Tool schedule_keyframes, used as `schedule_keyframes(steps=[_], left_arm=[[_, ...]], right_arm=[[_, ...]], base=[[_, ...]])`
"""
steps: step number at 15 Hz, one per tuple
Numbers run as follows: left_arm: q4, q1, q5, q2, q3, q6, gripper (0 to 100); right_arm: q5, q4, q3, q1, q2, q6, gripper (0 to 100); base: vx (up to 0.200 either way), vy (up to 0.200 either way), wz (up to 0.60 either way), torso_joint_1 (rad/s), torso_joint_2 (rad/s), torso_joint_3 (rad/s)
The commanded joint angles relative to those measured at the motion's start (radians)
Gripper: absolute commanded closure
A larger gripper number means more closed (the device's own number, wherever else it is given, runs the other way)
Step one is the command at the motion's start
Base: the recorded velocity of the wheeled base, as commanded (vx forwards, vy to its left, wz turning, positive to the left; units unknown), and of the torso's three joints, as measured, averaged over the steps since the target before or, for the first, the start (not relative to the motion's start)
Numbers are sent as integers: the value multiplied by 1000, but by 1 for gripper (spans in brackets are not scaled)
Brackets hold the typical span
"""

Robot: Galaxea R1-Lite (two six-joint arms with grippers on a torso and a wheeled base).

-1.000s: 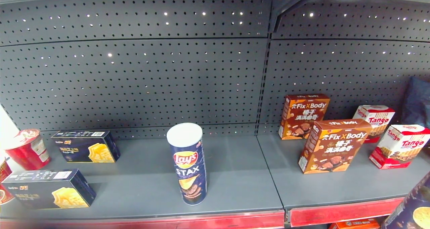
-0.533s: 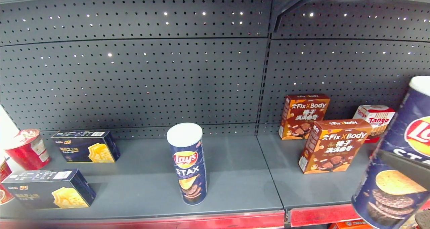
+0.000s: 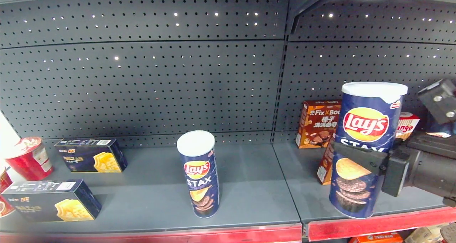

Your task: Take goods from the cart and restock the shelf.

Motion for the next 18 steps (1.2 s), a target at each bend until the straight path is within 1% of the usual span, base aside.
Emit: schedule_keyframes(steps=[1,2,5,6,8,9,11,14,15,18], left_arm=[[0,0,1,4,0,0,0],[0,0,1,4,0,0,0],[0,0,1,4,0,0,0],[0,0,1,4,0,0,0],[0,0,1,4,0,0,0],[0,0,1,4,0,0,0],[0,0,1,4,0,0,0],[0,0,1,4,0,0,0],[0,0,1,4,0,0,0],[0,0,1,4,0,0,0]], right_arm=[[5,-14,-16,-4,80,6,100],[4,-36,-19,-10,92,8,100],[11,-120,-20,-46,180,6,100],[14,-198,-20,-75,246,-2,100],[22,-335,-31,-102,344,-6,100],[40,-373,-42,-118,391,-6,100],[97,-392,-77,-127,448,-2,100],[277,-424,-172,-145,530,3,100],[312,-425,-201,-147,554,3,100],[335,-422,-264,-147,619,5,100]], base=[[0,0,600,7,12,2],[0,0,600,-2,-2,2],[0,0,0,0,0,0],[0,0,0,0,0,0],[0,0,0,0,0,0],[0,0,0,0,0,0],[0,0,0,0,0,0],[0,0,0,0,0,0],[0,0,0,0,0,0],[0,0,0,0,0,0]])
